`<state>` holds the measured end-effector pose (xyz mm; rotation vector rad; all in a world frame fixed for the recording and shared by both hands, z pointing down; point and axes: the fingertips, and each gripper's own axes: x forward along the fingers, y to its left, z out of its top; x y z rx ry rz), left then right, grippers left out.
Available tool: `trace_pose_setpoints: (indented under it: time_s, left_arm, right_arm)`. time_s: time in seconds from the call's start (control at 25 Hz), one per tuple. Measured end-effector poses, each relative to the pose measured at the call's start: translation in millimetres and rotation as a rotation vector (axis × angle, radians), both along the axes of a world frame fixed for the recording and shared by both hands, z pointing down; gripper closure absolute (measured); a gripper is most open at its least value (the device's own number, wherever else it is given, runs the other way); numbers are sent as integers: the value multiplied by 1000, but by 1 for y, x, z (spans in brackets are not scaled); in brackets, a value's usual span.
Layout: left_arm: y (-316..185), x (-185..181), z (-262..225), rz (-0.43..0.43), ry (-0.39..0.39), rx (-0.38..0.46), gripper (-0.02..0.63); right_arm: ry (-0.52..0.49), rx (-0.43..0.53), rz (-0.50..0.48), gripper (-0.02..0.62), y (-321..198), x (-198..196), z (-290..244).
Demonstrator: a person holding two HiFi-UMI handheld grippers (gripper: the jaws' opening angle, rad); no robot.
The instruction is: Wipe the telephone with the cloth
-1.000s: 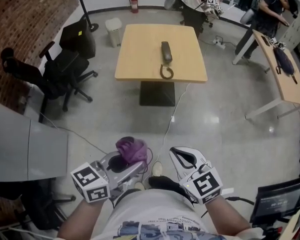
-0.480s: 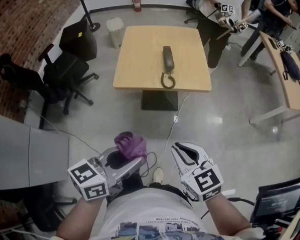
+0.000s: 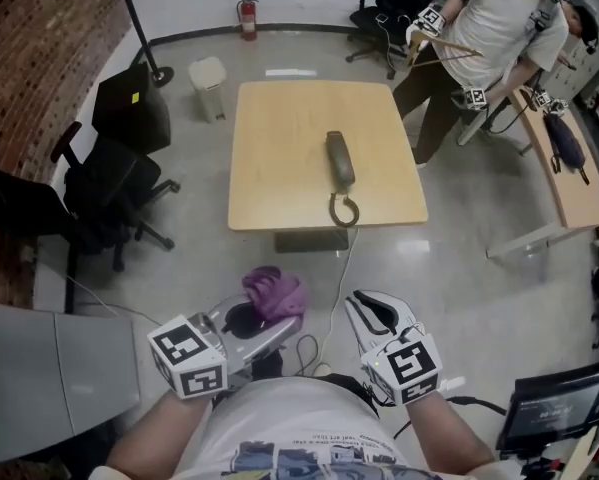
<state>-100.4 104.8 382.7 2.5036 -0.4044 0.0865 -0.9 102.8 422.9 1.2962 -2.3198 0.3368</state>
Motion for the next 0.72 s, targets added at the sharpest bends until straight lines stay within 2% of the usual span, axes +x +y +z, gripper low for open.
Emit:
trace_pose_setpoints:
  time_s: [0.36,0.72]
  left_arm:
    - [-62,-41,11,80,1,-31,457]
    - [-109,-19,24,53,-18,-71,457]
  right_arm:
    - [36,-19,121,526,-67,-23,9]
    - [64,-48,191,480,-145,23,35]
